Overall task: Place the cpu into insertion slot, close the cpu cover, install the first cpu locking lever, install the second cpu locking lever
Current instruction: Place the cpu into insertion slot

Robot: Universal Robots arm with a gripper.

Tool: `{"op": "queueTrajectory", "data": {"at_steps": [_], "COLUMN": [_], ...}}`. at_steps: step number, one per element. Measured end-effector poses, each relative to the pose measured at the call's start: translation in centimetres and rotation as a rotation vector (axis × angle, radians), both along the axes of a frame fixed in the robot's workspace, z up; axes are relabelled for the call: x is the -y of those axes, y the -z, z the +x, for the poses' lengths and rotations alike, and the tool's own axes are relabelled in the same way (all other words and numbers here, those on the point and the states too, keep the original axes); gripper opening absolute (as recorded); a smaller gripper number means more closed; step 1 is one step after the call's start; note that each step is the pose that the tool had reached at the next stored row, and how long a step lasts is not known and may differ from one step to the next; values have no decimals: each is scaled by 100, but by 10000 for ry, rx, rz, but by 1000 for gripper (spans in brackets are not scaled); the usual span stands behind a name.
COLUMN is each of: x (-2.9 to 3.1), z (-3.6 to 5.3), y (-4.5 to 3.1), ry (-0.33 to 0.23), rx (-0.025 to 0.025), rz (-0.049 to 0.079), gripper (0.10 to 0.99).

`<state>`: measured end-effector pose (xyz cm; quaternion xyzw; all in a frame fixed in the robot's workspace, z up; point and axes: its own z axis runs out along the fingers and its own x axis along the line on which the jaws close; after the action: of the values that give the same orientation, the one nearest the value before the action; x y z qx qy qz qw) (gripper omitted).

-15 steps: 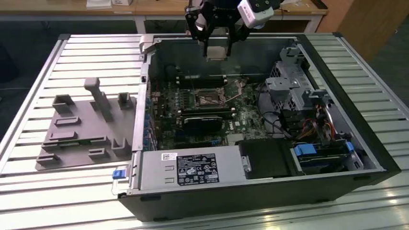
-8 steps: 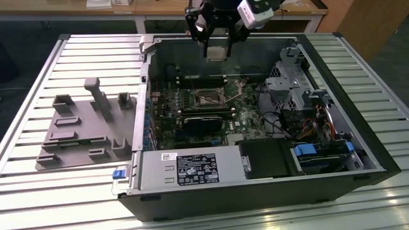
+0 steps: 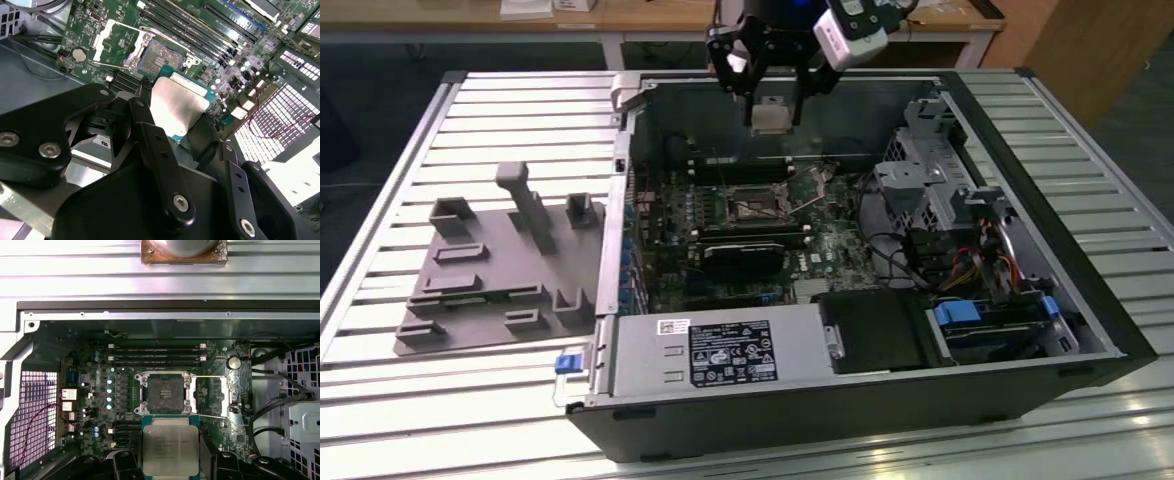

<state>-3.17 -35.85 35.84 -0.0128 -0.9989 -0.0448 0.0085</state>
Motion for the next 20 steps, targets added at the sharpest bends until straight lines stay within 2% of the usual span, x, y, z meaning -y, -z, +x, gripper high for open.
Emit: {"op": "queueTrajectory", "data": {"at_steps": [20], "x": [0], "z": [0], "y": [187], "ry": [0], "rx": [16], "rz": [0], "gripper": [537]}}
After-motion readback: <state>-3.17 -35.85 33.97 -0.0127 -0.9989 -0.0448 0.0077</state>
